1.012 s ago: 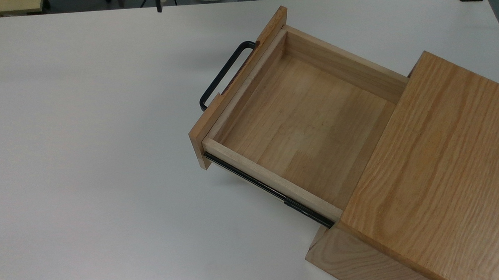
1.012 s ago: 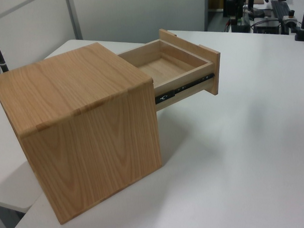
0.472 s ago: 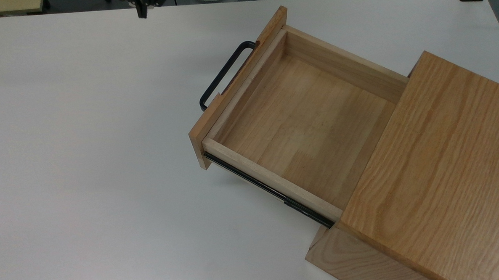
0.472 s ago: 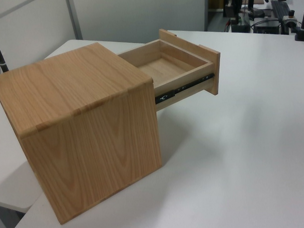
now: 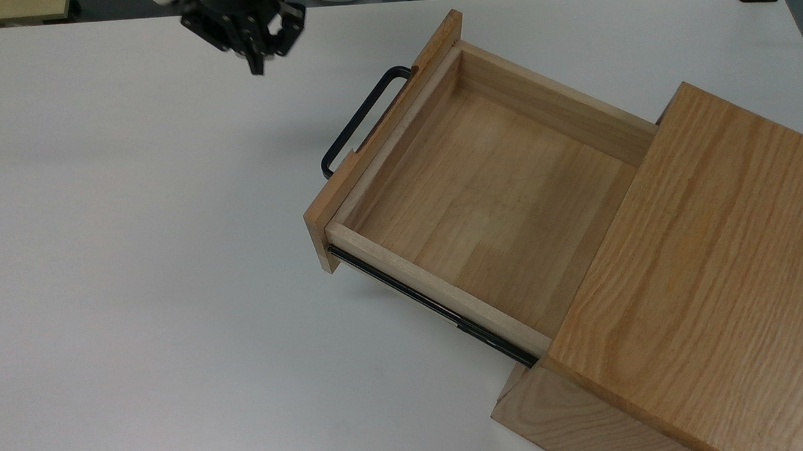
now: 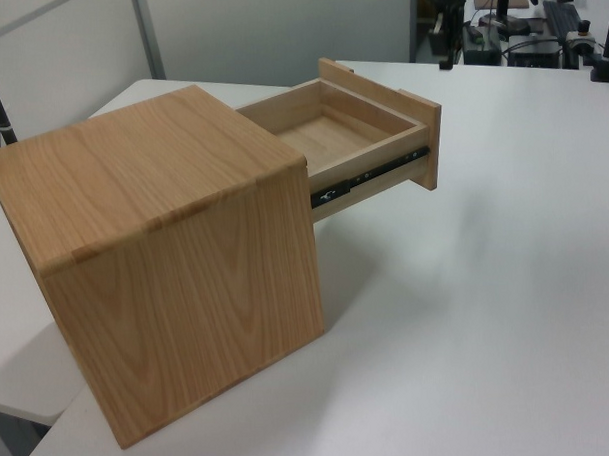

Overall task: Close the drawer by sliding it
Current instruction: 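Move the gripper down to the drawer's front panel beside the black handle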

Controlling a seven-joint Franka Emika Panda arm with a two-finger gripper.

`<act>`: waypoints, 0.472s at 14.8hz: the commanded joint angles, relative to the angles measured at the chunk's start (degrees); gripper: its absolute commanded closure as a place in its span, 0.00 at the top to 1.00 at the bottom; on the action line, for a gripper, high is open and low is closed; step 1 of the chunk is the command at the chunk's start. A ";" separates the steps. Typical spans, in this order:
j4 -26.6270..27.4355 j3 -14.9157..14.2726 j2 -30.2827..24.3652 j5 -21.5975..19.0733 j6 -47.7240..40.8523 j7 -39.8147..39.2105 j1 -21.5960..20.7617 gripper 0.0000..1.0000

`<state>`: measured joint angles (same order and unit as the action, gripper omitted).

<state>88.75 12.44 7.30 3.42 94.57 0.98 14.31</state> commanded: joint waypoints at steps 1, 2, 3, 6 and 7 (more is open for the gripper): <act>-1.21 -0.14 4.20 -1.13 3.86 -0.45 -3.57 0.00; -1.21 -0.14 4.99 -1.13 5.26 -0.54 -4.45 0.00; -1.21 -0.14 5.70 -1.13 6.84 -0.54 -5.25 0.00; -2.52 -0.05 7.37 -1.39 7.91 -2.73 -7.71 0.00; -2.88 -0.05 7.55 -2.00 8.00 -3.00 -8.32 0.00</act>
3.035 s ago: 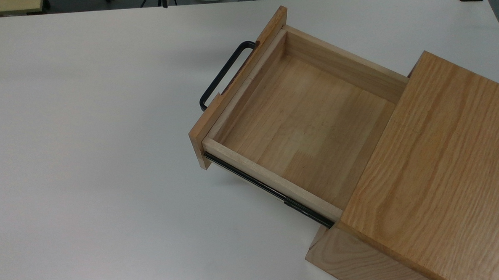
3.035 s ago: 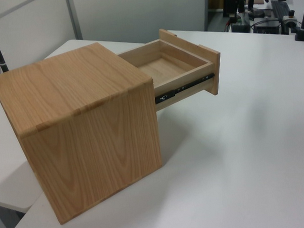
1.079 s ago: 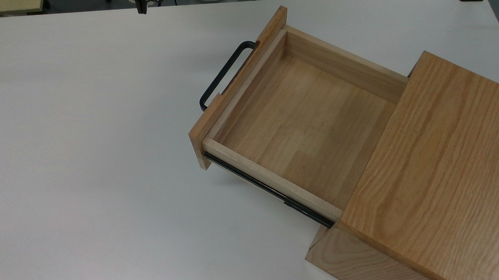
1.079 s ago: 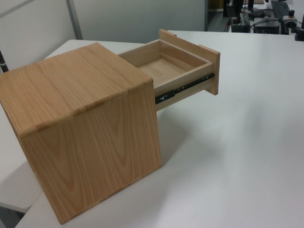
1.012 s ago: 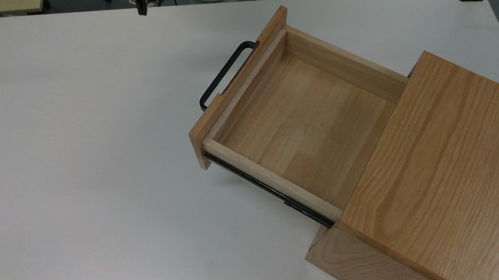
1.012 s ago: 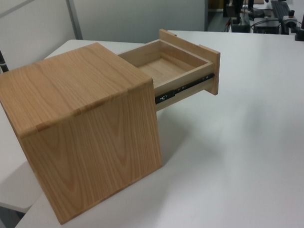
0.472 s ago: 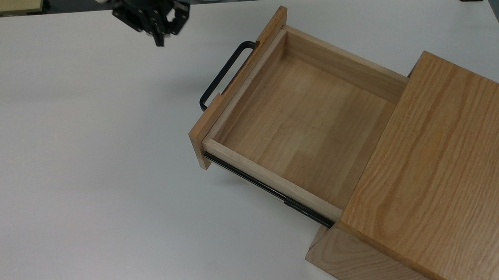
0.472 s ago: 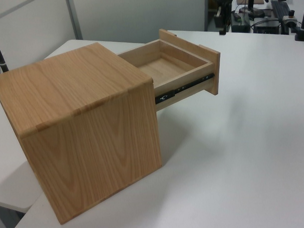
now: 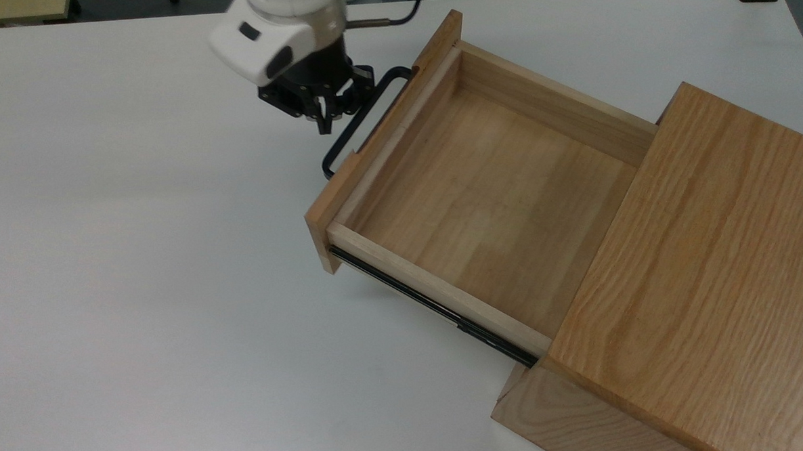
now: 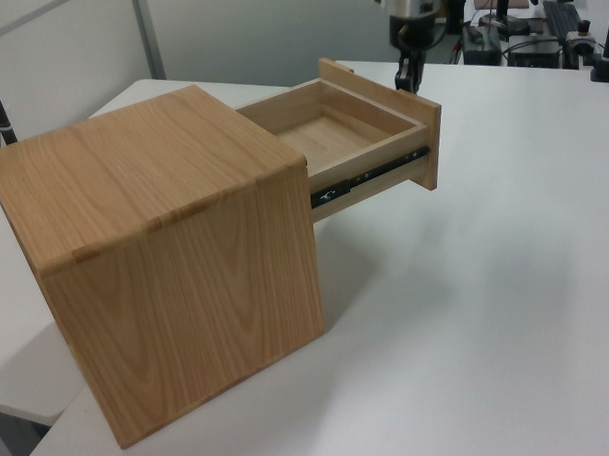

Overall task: Close the drawer by sliding it
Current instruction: 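Move the gripper down to the drawer's front panel beside the black handle, then push the drawer front with the gripper into the wooden cabinet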

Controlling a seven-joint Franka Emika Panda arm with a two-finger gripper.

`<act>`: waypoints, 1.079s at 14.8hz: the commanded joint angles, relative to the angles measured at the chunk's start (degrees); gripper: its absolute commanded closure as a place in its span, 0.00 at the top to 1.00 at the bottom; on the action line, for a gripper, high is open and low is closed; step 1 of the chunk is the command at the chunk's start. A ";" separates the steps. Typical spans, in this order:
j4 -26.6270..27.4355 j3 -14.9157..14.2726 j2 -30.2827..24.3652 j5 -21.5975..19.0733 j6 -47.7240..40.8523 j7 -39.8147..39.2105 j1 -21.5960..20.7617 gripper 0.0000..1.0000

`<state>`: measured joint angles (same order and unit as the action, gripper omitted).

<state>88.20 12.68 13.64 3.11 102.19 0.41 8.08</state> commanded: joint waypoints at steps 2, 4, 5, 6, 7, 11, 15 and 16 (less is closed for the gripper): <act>-2.68 -0.29 2.09 -3.02 1.87 -2.26 -4.03 0.00; -3.21 -0.29 3.22 -3.29 4.32 -1.90 -6.14 0.00; -3.21 -0.29 3.58 -3.38 6.16 -1.90 -7.11 0.00; -3.21 -0.29 4.28 -3.64 9.23 -1.90 -8.51 0.00; -3.21 -0.29 4.81 -3.82 12.56 -2.08 -9.48 0.00; -3.12 -0.12 7.18 -3.99 24.70 -2.34 -13.08 0.00; -3.12 0.33 7.89 -3.91 31.75 -2.08 -15.90 0.00; -3.12 0.33 8.15 -3.91 32.72 -1.90 -16.69 0.00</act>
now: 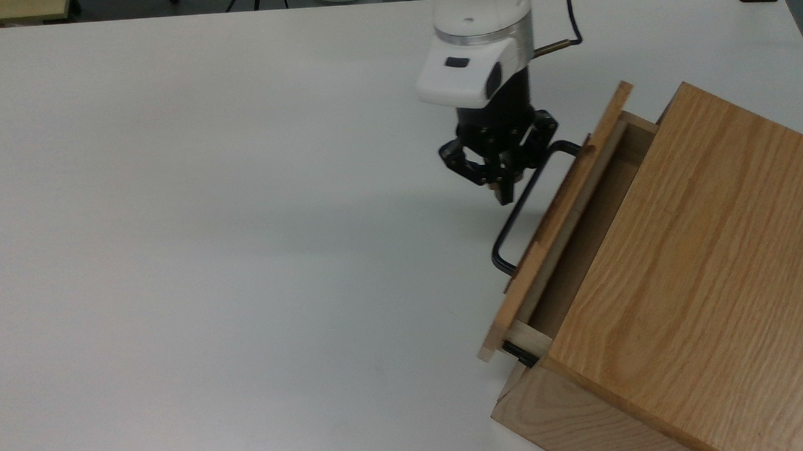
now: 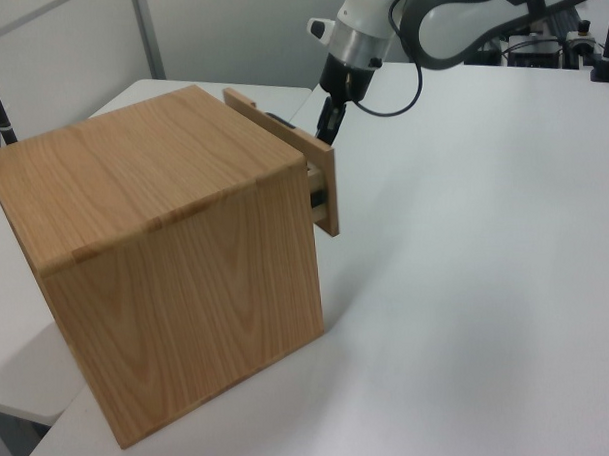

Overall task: Close the drawer by sliding it
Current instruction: 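Push the drawer front with the gripper into the wooden cabinet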

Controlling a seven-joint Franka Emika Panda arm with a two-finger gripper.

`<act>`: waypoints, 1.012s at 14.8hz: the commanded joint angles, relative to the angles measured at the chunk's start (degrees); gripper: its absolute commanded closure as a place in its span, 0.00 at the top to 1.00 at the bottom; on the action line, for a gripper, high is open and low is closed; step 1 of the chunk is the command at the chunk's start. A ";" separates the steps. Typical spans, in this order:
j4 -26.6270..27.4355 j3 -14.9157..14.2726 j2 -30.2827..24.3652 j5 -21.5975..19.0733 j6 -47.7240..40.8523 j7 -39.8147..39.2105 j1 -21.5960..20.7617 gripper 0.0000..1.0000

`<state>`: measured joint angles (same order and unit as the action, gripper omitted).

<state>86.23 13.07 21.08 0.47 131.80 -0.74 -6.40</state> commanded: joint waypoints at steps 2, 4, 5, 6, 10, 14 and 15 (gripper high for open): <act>-1.41 0.29 1.51 -1.09 4.77 -0.32 -4.05 0.00; -1.67 0.29 1.69 -1.18 7.23 -0.05 -5.20 0.00; -1.67 0.29 2.21 -1.26 8.90 0.12 -5.64 0.00; -2.02 0.29 3.17 -1.26 10.65 1.00 -6.08 0.00; -2.38 0.29 4.32 -0.91 12.78 4.87 -7.14 0.00; -2.29 0.20 3.54 -0.83 12.61 5.05 -6.79 0.00; -2.29 0.20 3.27 -0.82 12.34 5.05 -6.70 0.00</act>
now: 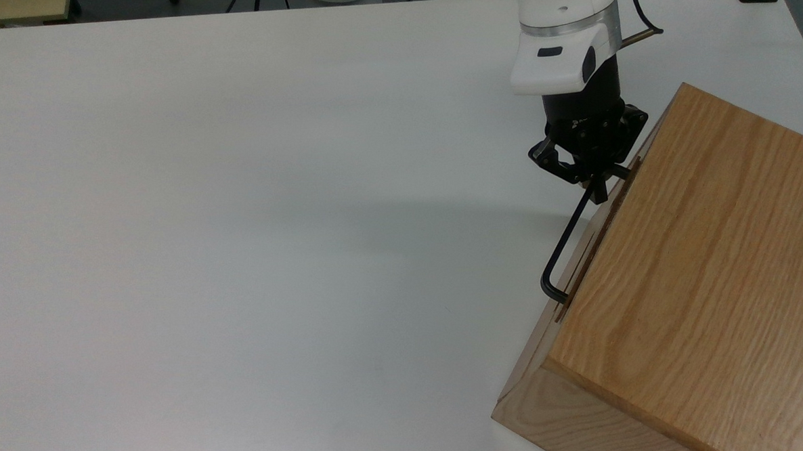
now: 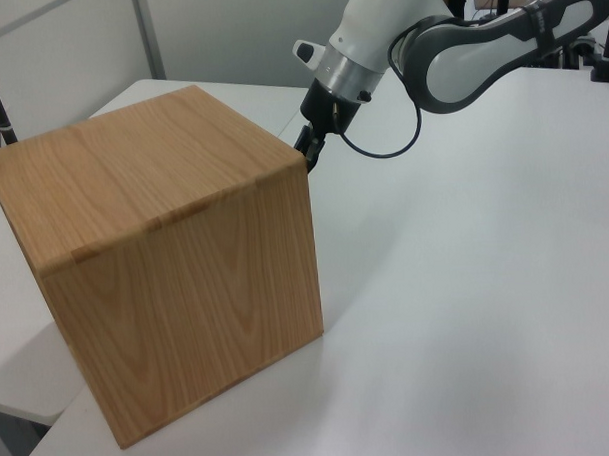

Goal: Close the drawer by sliding it

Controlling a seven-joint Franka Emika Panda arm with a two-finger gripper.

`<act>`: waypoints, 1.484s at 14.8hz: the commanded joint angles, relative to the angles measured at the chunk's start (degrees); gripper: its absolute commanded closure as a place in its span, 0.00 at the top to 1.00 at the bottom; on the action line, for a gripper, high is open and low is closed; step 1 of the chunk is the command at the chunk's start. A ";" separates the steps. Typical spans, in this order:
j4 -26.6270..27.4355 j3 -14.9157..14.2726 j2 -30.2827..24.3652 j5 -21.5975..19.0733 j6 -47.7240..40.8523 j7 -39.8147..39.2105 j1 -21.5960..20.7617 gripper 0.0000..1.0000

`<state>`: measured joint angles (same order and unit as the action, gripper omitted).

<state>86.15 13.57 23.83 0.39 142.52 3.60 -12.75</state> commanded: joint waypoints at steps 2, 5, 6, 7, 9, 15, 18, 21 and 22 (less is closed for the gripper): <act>-1.43 -0.65 -0.88 -0.75 0.23 0.71 0.17 0.00; -0.11 -0.65 -3.43 -0.75 -7.57 0.44 3.33 0.00; -0.11 -0.65 -4.31 -0.66 -12.04 0.36 4.47 0.00; -0.11 -0.74 -5.28 -0.66 -16.35 0.35 5.61 0.00; 0.50 -1.00 -7.65 -0.48 -25.40 0.62 8.94 0.00; 4.46 -7.66 -16.35 2.59 -42.91 0.71 12.39 0.00; 4.99 -9.25 -19.43 3.47 -46.27 1.32 12.83 0.00; 4.99 -11.10 -22.15 3.47 -48.91 2.81 12.57 0.04; 4.99 -11.46 -22.77 3.47 -49.87 2.82 12.57 0.08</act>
<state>88.33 3.66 5.19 3.14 94.61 4.41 0.75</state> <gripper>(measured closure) 0.978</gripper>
